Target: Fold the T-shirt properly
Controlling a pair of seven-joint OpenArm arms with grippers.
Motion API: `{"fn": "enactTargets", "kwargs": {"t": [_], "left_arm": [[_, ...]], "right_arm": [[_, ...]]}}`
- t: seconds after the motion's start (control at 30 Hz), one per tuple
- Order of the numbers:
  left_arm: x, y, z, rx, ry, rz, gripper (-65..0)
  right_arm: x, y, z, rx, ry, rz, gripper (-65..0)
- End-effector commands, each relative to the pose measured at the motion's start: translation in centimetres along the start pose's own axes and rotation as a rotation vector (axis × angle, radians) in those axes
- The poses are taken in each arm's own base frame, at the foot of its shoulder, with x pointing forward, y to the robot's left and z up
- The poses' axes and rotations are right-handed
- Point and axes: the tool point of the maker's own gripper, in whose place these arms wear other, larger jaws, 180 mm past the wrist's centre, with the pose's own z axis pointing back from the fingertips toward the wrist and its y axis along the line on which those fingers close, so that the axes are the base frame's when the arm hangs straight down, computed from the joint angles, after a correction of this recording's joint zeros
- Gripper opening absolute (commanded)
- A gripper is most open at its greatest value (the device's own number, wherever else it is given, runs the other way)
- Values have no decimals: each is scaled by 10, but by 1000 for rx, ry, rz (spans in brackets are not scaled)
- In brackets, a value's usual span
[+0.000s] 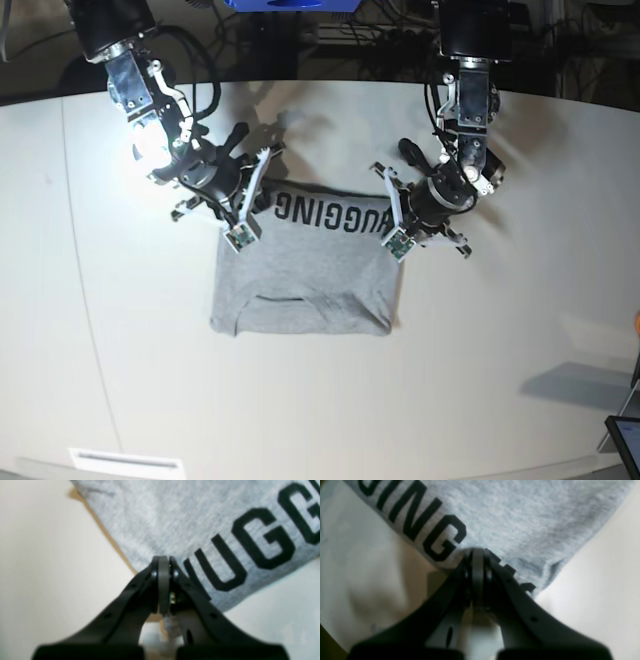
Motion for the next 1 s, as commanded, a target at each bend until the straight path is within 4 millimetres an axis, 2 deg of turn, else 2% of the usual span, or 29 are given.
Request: {"fn": "enactTargets", "kwargs": {"t": [0.0, 0.07, 0.13, 0.23, 0.37, 0.47, 0.5, 0.6, 0.67, 0.8, 0.9, 0.97], "left_arm": [[1, 5, 2, 10, 5, -13, -648], [6, 8, 5, 22, -9, -20, -648], [17, 19, 13, 60, -39, -32, -648], [37, 44, 34, 150, -90, -42, -648], [56, 65, 60, 239, -148, -63, -648], [48, 56, 73, 245, -151, -60, -648], [52, 47, 77, 227, -193, -55, -648], [63, 21, 95, 162, -404, 16, -648], [68, 11, 113, 146, -540, 78, -648], [76, -2, 143, 138, -731, 132, -648], [69, -8, 158, 161, -784, 160, -648], [61, -17, 162, 146, -788, 180, -648]], "right_arm": [[8, -3, 2, -6, -21, 6, -650], [13, -2, 5, -6, -32, 12, -650], [28, -1, 14, -9, -76, 30, -650], [49, 0, 32, -25, -121, 45, -650], [65, -12, 54, -95, -170, -32, -650], [58, -17, 58, -116, -202, -38, -650], [58, -17, 60, -117, -248, -36, -650], [57, -15, 74, -123, -425, -36, -650], [55, -12, 85, -122, -547, -40, -650], [38, -14, 95, -136, -678, -46, -650], [26, -8, 106, -153, -775, -29, -650], [15, 4, 115, -166, -823, 39, -650]]}}
